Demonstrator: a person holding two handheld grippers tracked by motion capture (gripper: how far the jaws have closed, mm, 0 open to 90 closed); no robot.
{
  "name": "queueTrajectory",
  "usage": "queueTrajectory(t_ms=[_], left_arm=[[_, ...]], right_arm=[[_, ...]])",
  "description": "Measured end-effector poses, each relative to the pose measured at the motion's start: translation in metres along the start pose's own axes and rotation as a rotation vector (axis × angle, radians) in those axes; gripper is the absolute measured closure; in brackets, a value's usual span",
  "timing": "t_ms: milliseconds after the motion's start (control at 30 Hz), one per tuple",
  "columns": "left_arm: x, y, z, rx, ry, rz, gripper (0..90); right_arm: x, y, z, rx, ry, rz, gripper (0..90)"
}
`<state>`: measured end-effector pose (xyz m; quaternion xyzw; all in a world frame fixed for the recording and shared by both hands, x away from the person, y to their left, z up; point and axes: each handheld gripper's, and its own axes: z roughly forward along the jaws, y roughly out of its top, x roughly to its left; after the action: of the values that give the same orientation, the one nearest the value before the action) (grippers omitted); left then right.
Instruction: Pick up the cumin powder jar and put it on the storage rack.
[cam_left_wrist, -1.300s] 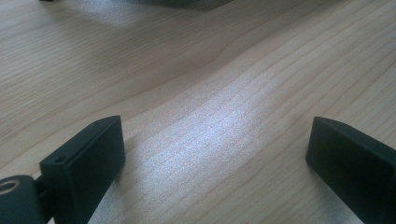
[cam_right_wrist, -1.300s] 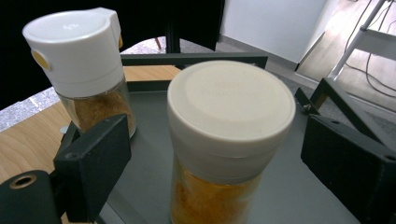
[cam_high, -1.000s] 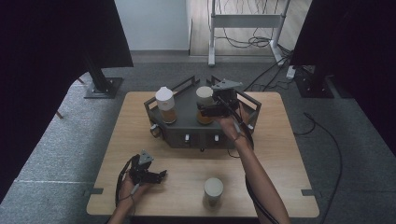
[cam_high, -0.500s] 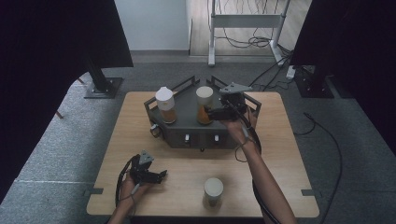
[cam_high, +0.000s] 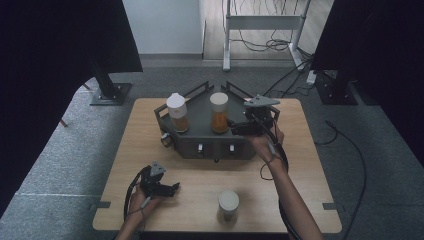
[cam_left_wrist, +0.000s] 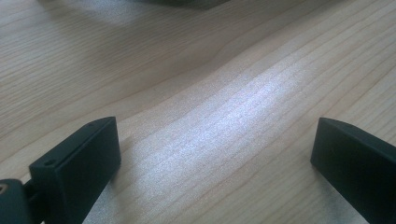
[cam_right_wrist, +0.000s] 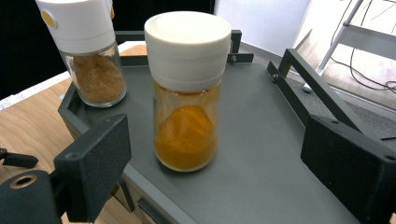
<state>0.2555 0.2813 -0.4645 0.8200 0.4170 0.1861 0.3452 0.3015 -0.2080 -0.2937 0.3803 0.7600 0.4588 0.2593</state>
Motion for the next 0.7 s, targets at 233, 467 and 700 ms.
queueTrajectory(t_ms=[233, 467, 700], left_arm=[[0.0, 0.0, 0.0, 0.0, 0.0, 0.0, 1.2], [0.0, 0.0, 0.0, 0.0, 0.0, 0.0, 1.2], [0.0, 0.0, 0.0, 0.0, 0.0, 0.0, 1.2]], right_arm=[[-0.001, -0.008, -0.01, -0.004, -0.001, 0.002, 8.0], [-0.002, -0.015, -0.019, -0.006, -0.007, 0.003, 8.0], [-0.002, -0.027, -0.024, 0.005, -0.015, 0.003, 8.0]])
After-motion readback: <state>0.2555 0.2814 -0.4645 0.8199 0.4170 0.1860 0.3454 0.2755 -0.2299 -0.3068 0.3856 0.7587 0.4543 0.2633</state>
